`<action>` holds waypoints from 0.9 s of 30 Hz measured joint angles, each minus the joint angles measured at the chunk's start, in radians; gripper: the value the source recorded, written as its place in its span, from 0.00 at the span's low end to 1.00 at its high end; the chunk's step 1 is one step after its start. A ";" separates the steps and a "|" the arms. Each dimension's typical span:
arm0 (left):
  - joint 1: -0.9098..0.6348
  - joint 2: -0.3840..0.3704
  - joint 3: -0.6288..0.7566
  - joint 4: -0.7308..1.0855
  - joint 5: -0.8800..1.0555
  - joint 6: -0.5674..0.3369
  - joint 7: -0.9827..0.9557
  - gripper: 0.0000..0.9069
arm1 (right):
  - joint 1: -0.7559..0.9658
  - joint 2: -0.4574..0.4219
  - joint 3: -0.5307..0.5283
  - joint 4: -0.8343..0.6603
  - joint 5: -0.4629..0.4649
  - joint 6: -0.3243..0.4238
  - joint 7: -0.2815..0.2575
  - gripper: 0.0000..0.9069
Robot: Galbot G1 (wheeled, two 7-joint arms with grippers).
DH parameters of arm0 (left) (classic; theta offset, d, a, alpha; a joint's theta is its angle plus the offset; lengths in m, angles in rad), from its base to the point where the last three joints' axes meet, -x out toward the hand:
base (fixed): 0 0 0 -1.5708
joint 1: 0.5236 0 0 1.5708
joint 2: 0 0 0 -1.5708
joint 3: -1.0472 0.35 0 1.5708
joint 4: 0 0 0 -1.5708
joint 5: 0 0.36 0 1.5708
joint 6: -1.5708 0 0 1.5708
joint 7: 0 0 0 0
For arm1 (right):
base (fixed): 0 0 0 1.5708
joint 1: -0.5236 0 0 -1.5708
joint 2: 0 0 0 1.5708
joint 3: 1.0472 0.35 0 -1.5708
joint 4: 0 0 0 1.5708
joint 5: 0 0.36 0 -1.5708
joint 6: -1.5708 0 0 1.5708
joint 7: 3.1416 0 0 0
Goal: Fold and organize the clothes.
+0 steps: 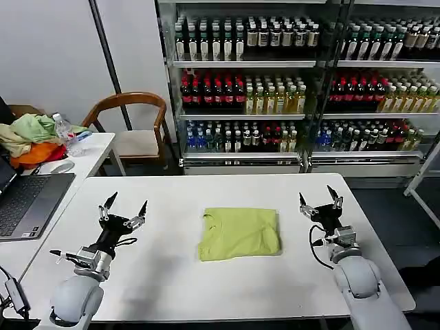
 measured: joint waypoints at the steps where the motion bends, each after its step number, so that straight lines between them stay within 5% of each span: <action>1: -0.001 -0.001 0.001 0.001 0.001 -0.002 0.001 1.00 | -0.001 -0.002 0.003 -0.003 -0.004 0.006 -0.002 1.00; 27: 0.019 -0.049 -0.028 -0.002 0.010 -0.019 0.032 1.00 | -0.005 -0.022 0.023 -0.068 -0.063 0.081 -0.007 1.00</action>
